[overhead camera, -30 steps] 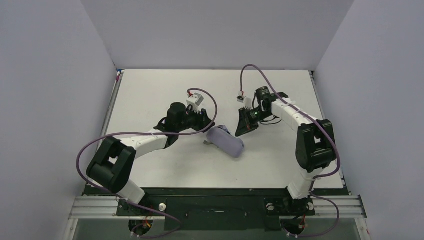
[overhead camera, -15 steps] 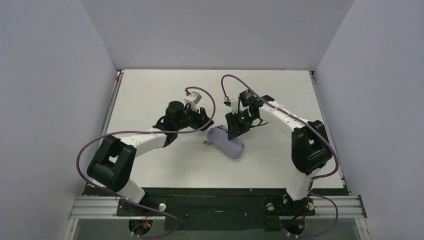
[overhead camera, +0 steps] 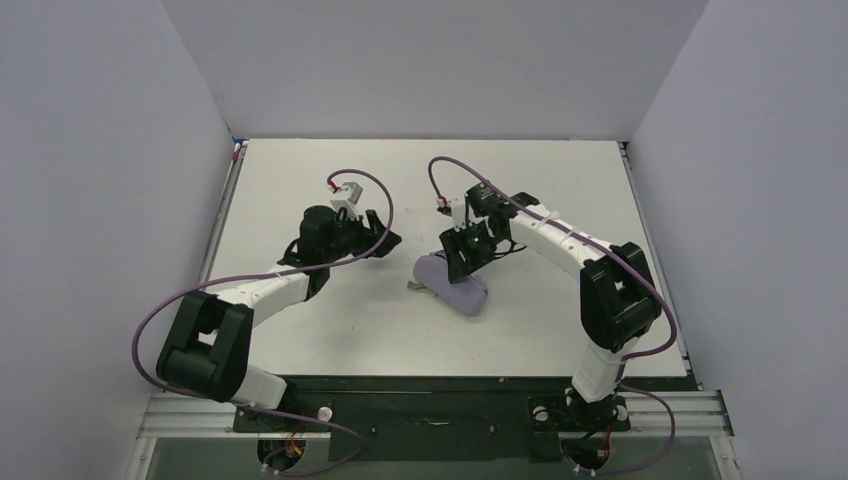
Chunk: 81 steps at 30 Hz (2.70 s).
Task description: Open the umbrella
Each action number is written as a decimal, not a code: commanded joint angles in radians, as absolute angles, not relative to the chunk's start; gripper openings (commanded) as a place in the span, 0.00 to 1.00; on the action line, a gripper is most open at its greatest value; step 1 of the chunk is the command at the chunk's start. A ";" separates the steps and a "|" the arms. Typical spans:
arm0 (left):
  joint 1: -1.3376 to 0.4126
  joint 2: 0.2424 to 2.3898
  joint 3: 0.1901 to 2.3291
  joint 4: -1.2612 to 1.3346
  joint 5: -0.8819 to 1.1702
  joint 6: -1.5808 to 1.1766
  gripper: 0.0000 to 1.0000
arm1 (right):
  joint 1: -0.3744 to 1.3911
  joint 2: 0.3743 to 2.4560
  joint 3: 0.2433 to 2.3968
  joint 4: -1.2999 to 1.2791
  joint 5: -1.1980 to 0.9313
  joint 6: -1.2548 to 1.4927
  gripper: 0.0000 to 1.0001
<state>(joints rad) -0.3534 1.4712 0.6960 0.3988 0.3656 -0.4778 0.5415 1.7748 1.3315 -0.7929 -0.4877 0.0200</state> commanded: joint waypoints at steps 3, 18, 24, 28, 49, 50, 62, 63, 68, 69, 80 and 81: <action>-0.350 1.403 0.675 0.424 0.396 -0.469 0.62 | 0.395 1.728 1.408 -0.733 -0.544 0.047 0.39; -0.342 1.430 0.708 0.420 0.360 -0.467 0.62 | 0.531 1.815 1.397 -0.795 -0.407 -0.074 0.45; -0.339 1.418 0.692 0.397 0.328 -0.464 0.63 | 0.609 1.751 1.360 -0.762 -0.350 -0.042 0.62; -0.327 1.405 0.672 0.387 0.308 -0.470 0.64 | 0.667 1.751 1.328 -0.727 -0.255 -0.034 0.64; -0.173 1.262 0.611 0.316 0.295 -0.405 0.69 | 0.729 1.874 1.349 -0.675 -0.080 0.043 0.00; -0.164 1.250 0.612 0.305 0.302 -0.383 0.69 | 0.724 1.868 1.373 -0.678 -0.111 0.047 0.00; -0.158 1.201 0.667 0.222 0.353 -0.242 0.88 | 0.640 1.794 1.519 -0.663 -0.357 0.125 0.00; -0.160 1.201 0.685 0.212 0.376 -0.217 0.88 | 0.628 1.791 1.522 -0.655 -0.375 0.132 0.00; -0.196 1.215 0.757 0.168 0.441 -0.131 0.91 | 0.488 1.722 1.513 -0.578 -0.606 0.229 0.00; -0.221 1.224 0.780 0.152 0.452 -0.098 0.91 | 0.449 1.712 1.504 -0.537 -0.644 0.269 0.00; -0.662 1.522 1.208 -0.154 0.317 0.134 0.95 | 0.190 1.616 1.400 -0.456 -0.840 0.378 0.00; -0.685 1.597 1.248 -0.186 0.308 0.148 0.96 | 0.150 1.612 1.393 -0.472 -0.817 0.350 0.00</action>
